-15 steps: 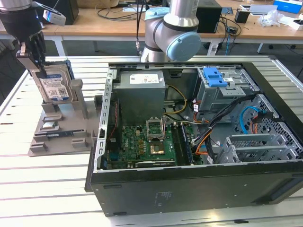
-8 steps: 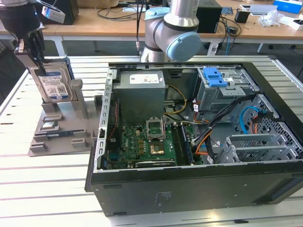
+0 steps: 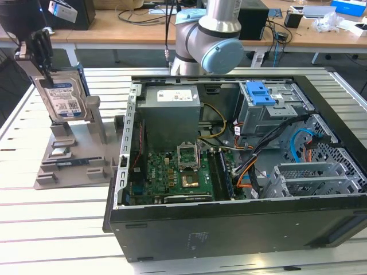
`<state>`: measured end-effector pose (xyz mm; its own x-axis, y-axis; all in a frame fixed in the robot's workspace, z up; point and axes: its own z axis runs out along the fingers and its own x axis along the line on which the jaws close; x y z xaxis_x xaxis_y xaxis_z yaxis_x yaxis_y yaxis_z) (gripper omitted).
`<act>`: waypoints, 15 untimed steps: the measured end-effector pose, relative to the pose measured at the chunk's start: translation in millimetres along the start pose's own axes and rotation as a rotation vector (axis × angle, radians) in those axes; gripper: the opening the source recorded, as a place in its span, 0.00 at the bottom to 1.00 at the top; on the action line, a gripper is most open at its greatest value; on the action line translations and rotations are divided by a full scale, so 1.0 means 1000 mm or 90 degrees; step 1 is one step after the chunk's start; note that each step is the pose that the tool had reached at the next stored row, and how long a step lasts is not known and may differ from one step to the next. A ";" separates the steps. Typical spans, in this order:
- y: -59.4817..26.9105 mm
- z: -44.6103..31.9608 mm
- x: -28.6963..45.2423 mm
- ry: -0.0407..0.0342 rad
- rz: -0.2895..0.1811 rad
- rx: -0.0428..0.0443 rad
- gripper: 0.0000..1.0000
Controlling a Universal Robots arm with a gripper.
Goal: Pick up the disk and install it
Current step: 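Pick up the disk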
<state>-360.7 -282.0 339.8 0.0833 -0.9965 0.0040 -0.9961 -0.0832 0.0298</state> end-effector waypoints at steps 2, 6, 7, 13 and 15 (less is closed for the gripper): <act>0.0001 -0.0023 0.0000 0.0000 0.000 0.0000 0.36; 0.0004 -0.0153 0.0001 0.0000 0.000 0.0000 0.36; 0.0006 -0.0201 0.0001 0.0000 0.000 0.0000 0.36; 0.0011 -0.0355 0.0002 0.0000 0.000 0.0000 0.36; 0.0012 -0.0404 0.0002 0.0000 0.000 0.0000 0.36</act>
<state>-360.8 -282.0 380.2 0.0834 -0.9965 0.0040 -0.9961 -0.0832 0.0298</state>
